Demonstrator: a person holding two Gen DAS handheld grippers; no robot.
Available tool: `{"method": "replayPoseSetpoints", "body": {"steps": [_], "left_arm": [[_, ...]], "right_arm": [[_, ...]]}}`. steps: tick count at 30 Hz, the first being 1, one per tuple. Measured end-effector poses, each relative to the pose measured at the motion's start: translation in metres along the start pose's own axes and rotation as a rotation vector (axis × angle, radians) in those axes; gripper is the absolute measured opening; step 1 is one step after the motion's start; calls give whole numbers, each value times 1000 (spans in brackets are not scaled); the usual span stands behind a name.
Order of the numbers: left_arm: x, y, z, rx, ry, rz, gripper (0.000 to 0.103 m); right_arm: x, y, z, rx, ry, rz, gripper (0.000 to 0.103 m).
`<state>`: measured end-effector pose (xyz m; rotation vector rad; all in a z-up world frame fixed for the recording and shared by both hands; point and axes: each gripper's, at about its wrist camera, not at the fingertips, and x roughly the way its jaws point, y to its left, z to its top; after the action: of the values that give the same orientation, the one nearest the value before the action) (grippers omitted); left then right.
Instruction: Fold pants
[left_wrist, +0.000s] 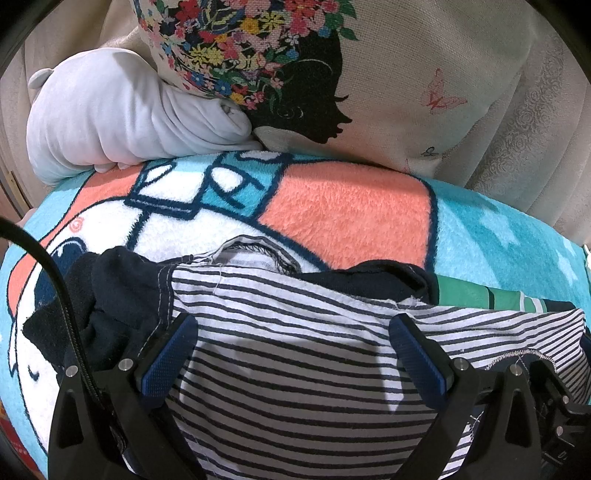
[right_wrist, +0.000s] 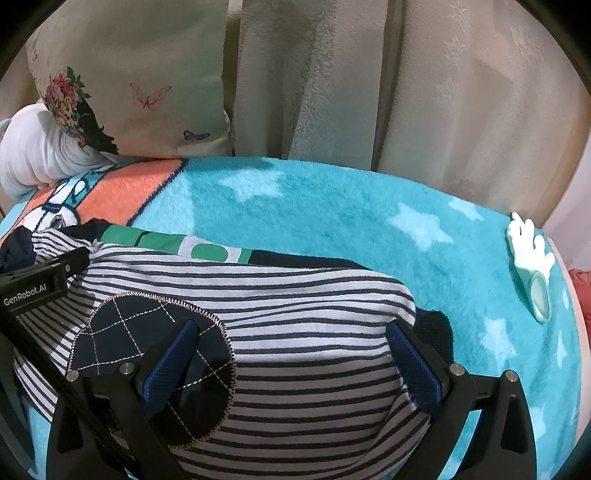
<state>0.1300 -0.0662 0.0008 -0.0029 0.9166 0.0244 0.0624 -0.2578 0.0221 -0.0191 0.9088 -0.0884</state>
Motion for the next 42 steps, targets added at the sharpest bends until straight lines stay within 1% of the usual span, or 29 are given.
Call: {"method": "replayPoseSetpoints", "body": {"steps": [8, 9, 17, 21, 32, 33, 42], "left_arm": [[0, 0, 0, 0, 0, 0, 103], [0, 1, 0, 0, 0, 0, 103], [0, 0, 1, 0, 0, 0, 103], [0, 0, 1, 0, 0, 0, 103], [-1, -1, -1, -5, 2, -8, 103], [-1, -1, -1, -6, 2, -9, 103], [1, 7, 1, -5, 1, -6, 103]], "right_arm": [[-1, 12, 0, -1, 0, 1, 103], [0, 8, 0, -1, 0, 0, 103], [0, 7, -1, -12, 1, -11, 103], [0, 4, -1, 4, 2, 9, 103], [-1, 9, -1, 4, 3, 10, 103], [-1, 4, -1, 4, 3, 10, 103], [-1, 8, -2, 3, 2, 9, 103]]}}
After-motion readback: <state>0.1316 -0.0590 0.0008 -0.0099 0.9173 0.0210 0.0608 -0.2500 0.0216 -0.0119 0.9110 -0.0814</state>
